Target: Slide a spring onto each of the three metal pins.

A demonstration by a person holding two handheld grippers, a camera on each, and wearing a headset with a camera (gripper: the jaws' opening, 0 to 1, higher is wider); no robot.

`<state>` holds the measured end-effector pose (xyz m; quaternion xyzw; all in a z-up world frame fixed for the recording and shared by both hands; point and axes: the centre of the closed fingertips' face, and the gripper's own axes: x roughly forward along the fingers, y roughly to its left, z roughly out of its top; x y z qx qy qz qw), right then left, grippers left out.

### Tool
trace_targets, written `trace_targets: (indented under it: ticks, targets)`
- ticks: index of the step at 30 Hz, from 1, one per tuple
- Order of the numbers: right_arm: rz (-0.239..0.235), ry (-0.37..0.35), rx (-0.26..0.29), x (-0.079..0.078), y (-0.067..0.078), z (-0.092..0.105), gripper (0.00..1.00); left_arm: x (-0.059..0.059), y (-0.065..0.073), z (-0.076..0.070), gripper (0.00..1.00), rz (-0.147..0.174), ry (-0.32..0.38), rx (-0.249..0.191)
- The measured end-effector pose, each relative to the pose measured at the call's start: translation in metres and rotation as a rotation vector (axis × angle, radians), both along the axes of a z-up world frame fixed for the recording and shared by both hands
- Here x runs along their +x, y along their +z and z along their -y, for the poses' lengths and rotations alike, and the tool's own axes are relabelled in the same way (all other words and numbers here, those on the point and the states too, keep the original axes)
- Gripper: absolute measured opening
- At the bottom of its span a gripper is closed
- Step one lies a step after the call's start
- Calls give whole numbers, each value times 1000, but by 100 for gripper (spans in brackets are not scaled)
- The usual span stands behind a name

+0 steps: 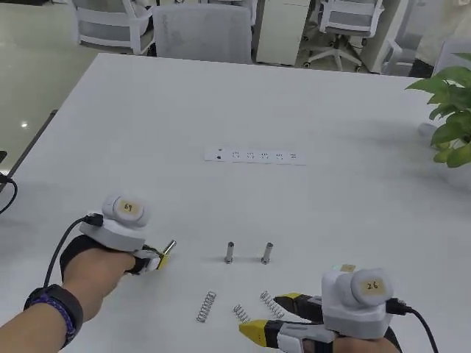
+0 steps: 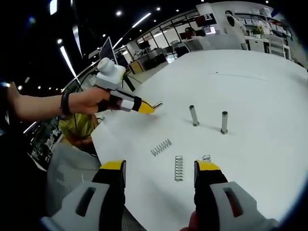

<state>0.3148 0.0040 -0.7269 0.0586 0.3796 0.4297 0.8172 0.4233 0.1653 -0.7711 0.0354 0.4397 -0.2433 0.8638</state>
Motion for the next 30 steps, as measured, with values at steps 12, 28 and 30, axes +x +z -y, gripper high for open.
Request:
trace_targets:
  ticks: [12, 28, 30]
  targets:
    - [2, 8, 44, 16, 5, -24, 49, -6, 12, 8, 0, 32, -12, -20]
    - [-16, 15, 101, 40, 5, -59, 43, -13, 21, 24, 0, 60, -39, -45]
    - [-23, 8, 115, 43, 4, -62, 43, -13, 20, 26, 0, 62, -43, -46]
